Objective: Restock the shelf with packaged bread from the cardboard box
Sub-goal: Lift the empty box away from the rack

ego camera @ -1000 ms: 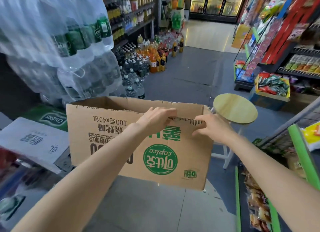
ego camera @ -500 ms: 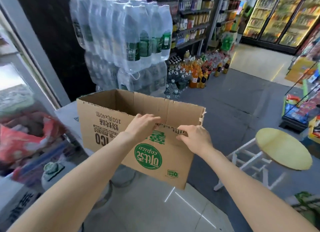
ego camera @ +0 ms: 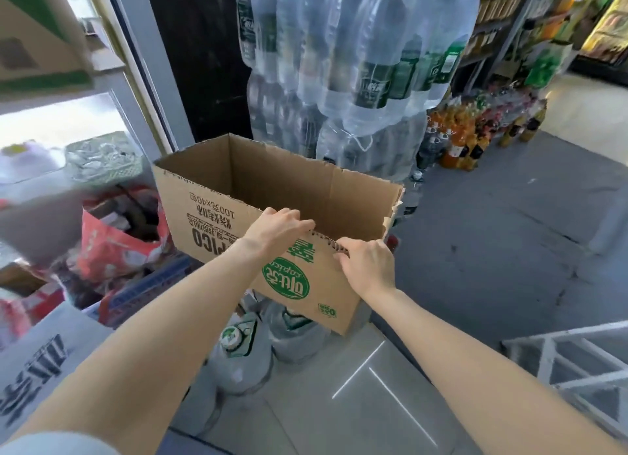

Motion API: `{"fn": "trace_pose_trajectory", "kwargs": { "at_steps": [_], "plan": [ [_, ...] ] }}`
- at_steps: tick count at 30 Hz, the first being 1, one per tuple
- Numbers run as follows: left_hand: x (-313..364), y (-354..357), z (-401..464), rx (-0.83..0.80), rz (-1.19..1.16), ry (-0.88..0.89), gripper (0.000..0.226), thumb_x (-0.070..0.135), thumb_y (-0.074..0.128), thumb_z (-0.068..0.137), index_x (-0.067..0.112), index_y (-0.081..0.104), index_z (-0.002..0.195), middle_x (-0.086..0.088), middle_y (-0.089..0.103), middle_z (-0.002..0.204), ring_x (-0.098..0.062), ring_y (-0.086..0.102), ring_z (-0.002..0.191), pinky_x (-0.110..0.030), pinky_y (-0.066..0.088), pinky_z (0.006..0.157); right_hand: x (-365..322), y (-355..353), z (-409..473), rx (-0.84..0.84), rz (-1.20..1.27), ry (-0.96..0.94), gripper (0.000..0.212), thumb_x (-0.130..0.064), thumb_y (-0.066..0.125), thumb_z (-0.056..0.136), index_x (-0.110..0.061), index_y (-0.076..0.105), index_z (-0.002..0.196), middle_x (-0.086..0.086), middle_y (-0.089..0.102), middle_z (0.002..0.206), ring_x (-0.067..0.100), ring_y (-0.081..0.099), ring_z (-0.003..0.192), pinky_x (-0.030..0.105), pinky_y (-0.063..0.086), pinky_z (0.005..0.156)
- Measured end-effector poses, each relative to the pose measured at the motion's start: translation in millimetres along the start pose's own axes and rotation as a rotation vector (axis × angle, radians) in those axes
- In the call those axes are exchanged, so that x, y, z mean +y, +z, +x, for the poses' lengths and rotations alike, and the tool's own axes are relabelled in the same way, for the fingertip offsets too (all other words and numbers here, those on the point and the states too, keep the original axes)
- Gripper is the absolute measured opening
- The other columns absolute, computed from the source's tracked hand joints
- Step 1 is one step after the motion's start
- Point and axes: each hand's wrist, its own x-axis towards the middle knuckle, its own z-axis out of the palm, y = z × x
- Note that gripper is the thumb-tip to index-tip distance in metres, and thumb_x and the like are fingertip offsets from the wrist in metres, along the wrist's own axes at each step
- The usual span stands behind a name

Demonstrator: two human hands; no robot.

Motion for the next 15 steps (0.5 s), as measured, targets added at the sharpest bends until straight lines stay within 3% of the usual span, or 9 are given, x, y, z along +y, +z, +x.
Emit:
{"fn": "trace_pose_trajectory", "kwargs": {
  "at_steps": [4, 8, 12, 15],
  "plan": [
    [-43.6, 33.1, 21.1, -0.059, 0.023, -0.026, 0.045, 0.019, 0.062, 0.088, 0.018, 0.043, 0.129, -0.007, 0.052, 0.117, -0.023, 0.05, 0.113, -0.038, 0.039, 0.098, -28.6, 37.8, 40.0, -0.043, -0.07, 0.007, 0.032, -0.032, 0.039, 0.1, -0.023, 0.058, 0.124, 0.009, 0.07, 0.109, 0.028, 0.062, 0.098, 0.031, 0.042, 0.085],
    [-75.2, 63.8, 47.4, -0.06, 0.034, -0.162, 0.036, 0.019, 0.064, 0.087, 0.014, 0.052, 0.121, -0.008, 0.054, 0.116, -0.025, 0.052, 0.114, -0.047, 0.036, 0.105, -53.3, 67.7, 84.7, -0.101, -0.14, -0.059, 0.023, -0.02, 0.039, 0.1, -0.016, 0.057, 0.113, 0.01, 0.071, 0.103, 0.028, 0.065, 0.096, 0.033, 0.041, 0.087],
    [-89.9, 102.0, 72.3, -0.11, 0.016, -0.28, 0.028, 0.013, 0.063, 0.087, 0.013, 0.057, 0.115, -0.006, 0.056, 0.111, -0.025, 0.053, 0.108, -0.046, 0.04, 0.096, -47.2, 97.6, 127.4, -0.431, -0.083, -0.066, 0.028, -0.009, 0.042, 0.096, -0.012, 0.052, 0.122, 0.016, 0.064, 0.115, 0.033, 0.061, 0.104, 0.037, 0.046, 0.079],
    [-98.4, 129.0, 84.8, -0.14, -0.033, -0.4, 0.029, 0.006, 0.06, 0.087, 0.011, 0.058, 0.116, -0.008, 0.054, 0.113, -0.027, 0.049, 0.113, -0.051, 0.036, 0.102, -17.7, 117.8, 145.6, -0.615, -0.118, -0.186, 0.033, -0.027, 0.049, 0.095, -0.016, 0.053, 0.125, 0.011, 0.059, 0.124, 0.029, 0.056, 0.113, 0.036, 0.041, 0.092]
  ]
}}
